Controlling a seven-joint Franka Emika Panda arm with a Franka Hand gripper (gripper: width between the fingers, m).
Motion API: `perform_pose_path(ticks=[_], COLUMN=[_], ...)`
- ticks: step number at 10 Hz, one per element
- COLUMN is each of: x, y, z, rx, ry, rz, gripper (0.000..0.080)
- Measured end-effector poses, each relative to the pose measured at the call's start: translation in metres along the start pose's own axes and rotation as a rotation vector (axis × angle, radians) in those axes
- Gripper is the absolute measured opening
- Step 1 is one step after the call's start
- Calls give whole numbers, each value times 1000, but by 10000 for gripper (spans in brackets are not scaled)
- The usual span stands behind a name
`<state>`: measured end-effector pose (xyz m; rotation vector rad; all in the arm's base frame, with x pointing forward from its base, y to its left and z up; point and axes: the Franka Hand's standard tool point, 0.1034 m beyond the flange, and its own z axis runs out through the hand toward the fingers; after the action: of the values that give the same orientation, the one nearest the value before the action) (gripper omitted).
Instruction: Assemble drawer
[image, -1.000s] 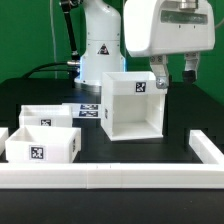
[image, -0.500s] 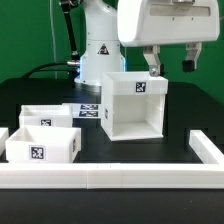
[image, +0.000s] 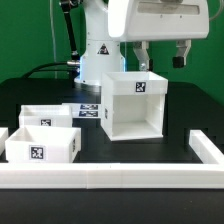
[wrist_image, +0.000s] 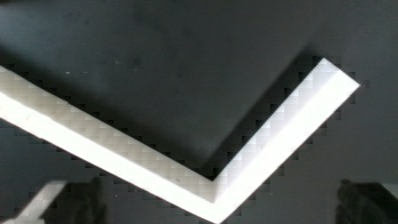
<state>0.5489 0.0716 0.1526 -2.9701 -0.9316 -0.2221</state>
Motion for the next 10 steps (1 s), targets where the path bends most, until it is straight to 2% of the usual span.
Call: perform_pose_path(ticks=[2,3,4,6,10], x=[-5,-25,-36,-60,-63], y=[-5,-22,-35,-51,-52], z=[0,0,2,12,14], rx=[-13,-12,-24,-18,-13], ry=[8,-33,-78,-118,-107], rz=[127,216,246,263,278], gripper=[650,650,650,650,650])
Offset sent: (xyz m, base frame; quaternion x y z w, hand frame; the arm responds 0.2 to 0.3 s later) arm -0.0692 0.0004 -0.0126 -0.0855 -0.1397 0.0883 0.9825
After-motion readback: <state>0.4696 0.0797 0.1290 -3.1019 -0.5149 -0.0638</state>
